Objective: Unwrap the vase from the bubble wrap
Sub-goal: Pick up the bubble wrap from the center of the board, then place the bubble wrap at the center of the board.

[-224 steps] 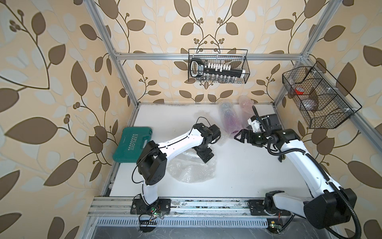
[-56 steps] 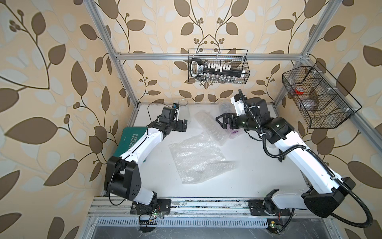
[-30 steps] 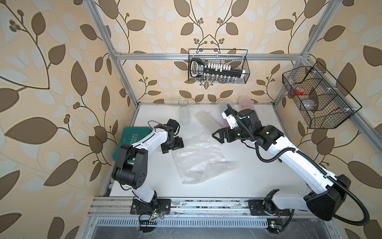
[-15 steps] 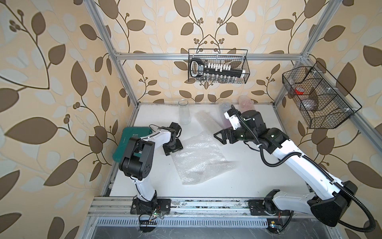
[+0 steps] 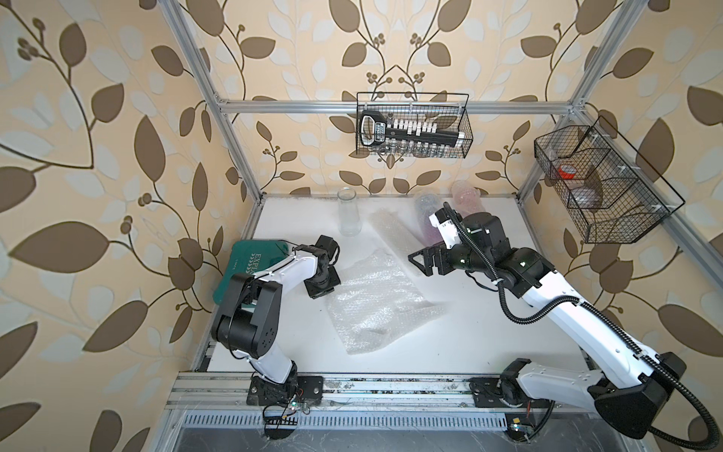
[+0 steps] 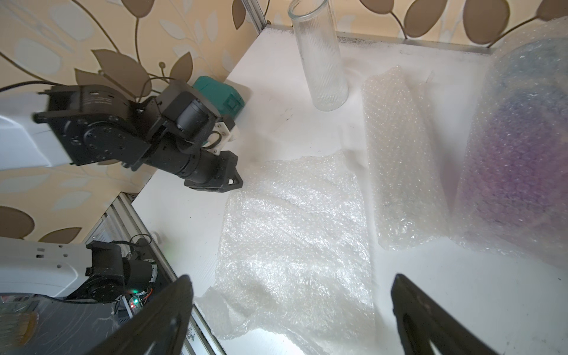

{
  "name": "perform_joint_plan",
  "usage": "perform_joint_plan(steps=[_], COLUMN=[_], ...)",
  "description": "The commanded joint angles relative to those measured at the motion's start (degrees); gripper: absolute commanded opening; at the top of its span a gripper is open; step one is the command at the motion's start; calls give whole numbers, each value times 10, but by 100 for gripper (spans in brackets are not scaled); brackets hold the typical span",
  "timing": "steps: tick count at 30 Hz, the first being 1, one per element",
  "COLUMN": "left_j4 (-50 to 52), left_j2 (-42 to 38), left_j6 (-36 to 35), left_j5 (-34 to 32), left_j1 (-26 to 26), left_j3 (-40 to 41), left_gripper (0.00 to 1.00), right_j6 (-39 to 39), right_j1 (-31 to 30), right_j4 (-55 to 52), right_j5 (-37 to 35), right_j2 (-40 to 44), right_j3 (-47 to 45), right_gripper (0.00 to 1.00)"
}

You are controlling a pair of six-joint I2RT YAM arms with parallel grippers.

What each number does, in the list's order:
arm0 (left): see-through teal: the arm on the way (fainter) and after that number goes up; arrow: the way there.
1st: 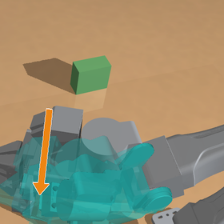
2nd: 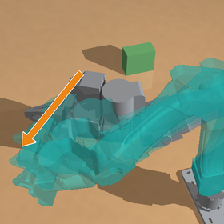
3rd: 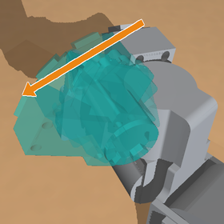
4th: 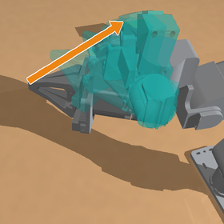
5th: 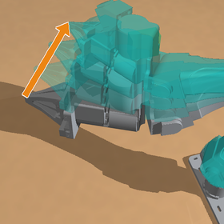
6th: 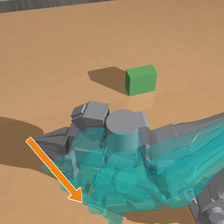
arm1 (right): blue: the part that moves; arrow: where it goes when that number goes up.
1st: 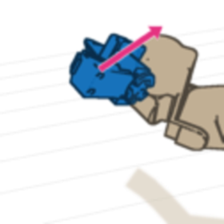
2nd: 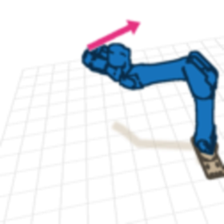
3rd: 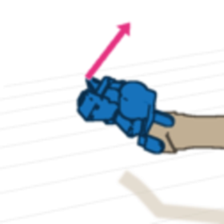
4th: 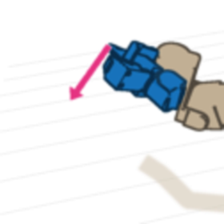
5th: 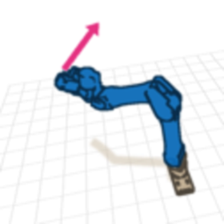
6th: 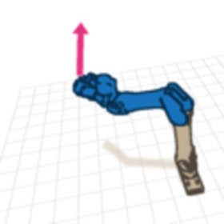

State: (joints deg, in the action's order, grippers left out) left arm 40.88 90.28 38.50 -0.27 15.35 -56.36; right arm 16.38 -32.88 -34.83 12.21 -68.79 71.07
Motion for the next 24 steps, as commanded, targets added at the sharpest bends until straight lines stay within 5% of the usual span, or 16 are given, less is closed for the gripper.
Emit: perform_joint_plan(steps=[1, 5, 11, 15, 24], left_j4=[73, 128, 171, 202, 165], left_j2=[-69, -130, -209, -199, -181], left_j6=[-17, -31, -60, -58, -30], left_j5=[-30, -50, -60, -140, -167], left_j1=[-12, -76, -254, -305, -435], left_j3=[-21, -41, -67, -125, -177], left_gripper=[1, 0, 0, 0, 0], right_j6=[-11, -5, 2, -10, -29], right_j1=[-2, -2, -2, -1, -1], right_j4=[13, 26, 27, 21, -39], right_j5=[-1, 14, -16, -30, -8], right_j2=[-10, -30, -37, -36, -61], right_j3=[-2, 8, 33, 48, 91], right_gripper=[99, 99, 99, 99, 99])
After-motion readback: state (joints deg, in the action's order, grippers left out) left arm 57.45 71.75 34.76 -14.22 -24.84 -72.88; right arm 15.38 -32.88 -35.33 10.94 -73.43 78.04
